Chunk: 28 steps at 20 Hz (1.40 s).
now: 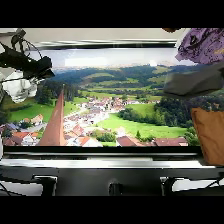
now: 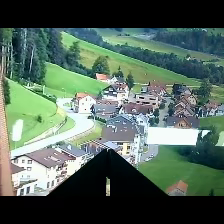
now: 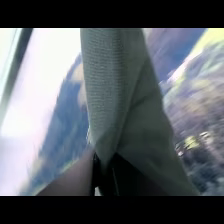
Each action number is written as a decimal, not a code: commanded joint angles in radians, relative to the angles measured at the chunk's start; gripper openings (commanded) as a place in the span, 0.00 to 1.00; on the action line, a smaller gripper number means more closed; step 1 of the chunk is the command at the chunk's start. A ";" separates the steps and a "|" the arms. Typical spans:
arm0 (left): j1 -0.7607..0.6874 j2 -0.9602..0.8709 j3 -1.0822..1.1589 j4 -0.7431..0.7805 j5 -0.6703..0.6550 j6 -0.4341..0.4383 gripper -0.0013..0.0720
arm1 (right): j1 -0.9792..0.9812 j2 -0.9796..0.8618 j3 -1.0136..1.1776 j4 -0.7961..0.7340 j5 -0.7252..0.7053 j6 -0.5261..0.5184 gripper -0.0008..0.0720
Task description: Fold the clothes and pants, and hang the long-sleeved shirts on hangers.
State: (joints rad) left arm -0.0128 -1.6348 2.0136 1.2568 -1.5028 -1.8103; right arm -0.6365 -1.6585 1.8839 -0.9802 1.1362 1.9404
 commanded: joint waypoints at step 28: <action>0.001 0.000 0.000 0.005 -0.001 0.004 0.05 | -0.135 0.224 -0.232 -0.843 0.528 0.277 0.06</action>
State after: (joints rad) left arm -0.0128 -1.6348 2.0136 1.2613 -1.5043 -1.8065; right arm -0.7708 -1.4597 1.7603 -1.7432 1.6516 2.2501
